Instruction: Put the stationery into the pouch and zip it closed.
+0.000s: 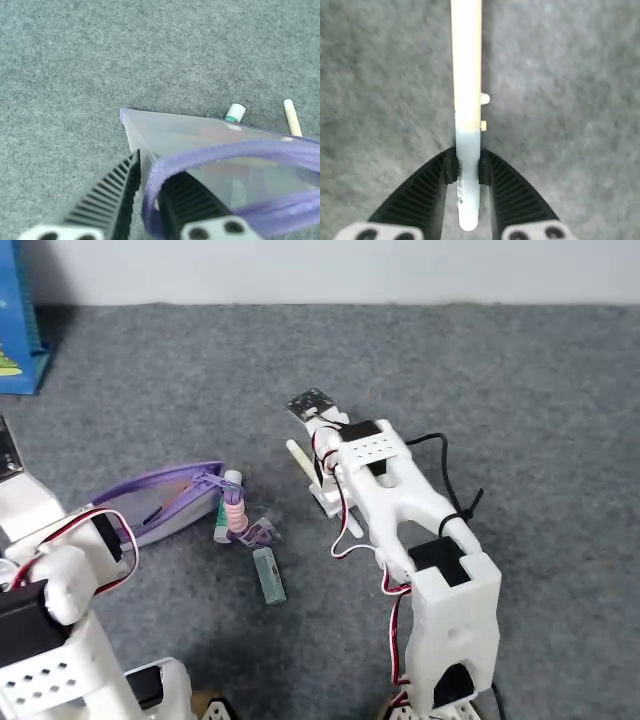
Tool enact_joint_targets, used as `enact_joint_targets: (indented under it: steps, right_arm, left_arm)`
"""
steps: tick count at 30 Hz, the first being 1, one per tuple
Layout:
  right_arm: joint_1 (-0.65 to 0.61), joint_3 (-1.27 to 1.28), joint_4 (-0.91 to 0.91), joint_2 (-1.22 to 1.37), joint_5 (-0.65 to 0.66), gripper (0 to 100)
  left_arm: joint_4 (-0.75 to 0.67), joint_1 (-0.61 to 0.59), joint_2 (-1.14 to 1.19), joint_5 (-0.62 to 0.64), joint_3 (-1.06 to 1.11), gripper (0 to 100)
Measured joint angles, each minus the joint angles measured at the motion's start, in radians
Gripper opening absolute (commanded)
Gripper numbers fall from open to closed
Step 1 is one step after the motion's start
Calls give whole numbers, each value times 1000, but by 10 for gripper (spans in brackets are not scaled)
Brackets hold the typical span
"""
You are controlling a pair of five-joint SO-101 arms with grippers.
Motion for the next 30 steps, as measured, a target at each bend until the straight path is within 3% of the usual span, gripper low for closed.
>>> enact_joint_targets:
  steps: [8, 13, 15, 19, 30]
  right_arm:
    - [87, 25, 114, -143, 0, 8]
    - [115, 204, 124, -298, 60, 17]
    - [109, 299, 123, -342, 84, 74]
    - [115, 368, 77, -382, 81, 222]
    - [5, 377, -181, -382, 75, 202]
  left_arm:
    - [0, 0, 0, 0, 0, 12]
    - [0, 0, 0, 0, 0, 12]
    - [0, 0, 0, 0, 0, 12]
    - [0, 0, 0, 0, 0, 12]
    - [0, 0, -2, 0, 28, 12]
